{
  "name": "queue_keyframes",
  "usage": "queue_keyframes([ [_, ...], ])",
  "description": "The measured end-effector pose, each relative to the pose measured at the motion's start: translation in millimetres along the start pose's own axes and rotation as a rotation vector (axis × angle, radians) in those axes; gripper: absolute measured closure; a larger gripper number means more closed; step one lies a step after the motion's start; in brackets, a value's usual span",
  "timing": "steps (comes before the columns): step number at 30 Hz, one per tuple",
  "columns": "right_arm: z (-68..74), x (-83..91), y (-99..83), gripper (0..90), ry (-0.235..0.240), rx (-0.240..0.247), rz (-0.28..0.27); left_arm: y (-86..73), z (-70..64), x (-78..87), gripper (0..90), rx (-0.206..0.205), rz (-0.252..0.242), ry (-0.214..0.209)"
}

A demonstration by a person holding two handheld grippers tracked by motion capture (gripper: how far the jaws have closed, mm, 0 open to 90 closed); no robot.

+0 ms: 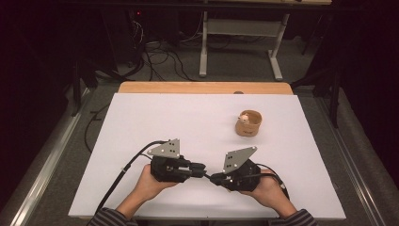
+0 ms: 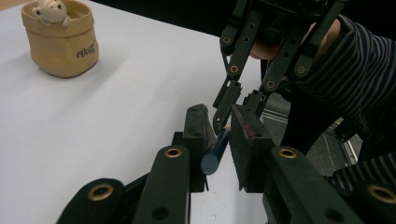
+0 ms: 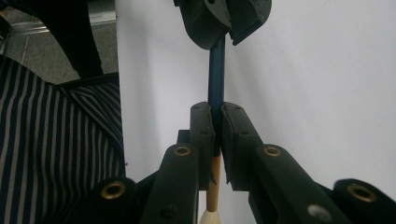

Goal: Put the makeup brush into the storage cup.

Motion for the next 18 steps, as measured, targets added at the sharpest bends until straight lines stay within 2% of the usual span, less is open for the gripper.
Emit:
queue_keyframes([
  [18,-0.9,-0.4,0.1,85.2,-0.014,0.009,0.001,2.6,-2.0,-0.2,83.0,0.023,-0.006,-0.043],
])
Point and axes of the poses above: each handheld gripper's, and its own axes: x roughly backward along the jaws, y roughly out of its top, z roughly to its left, the point moved 10 cm from there along -x, roughly forward along the jaws, and after that the axes turned 7 degrees about -z, right-handed, at the moved point
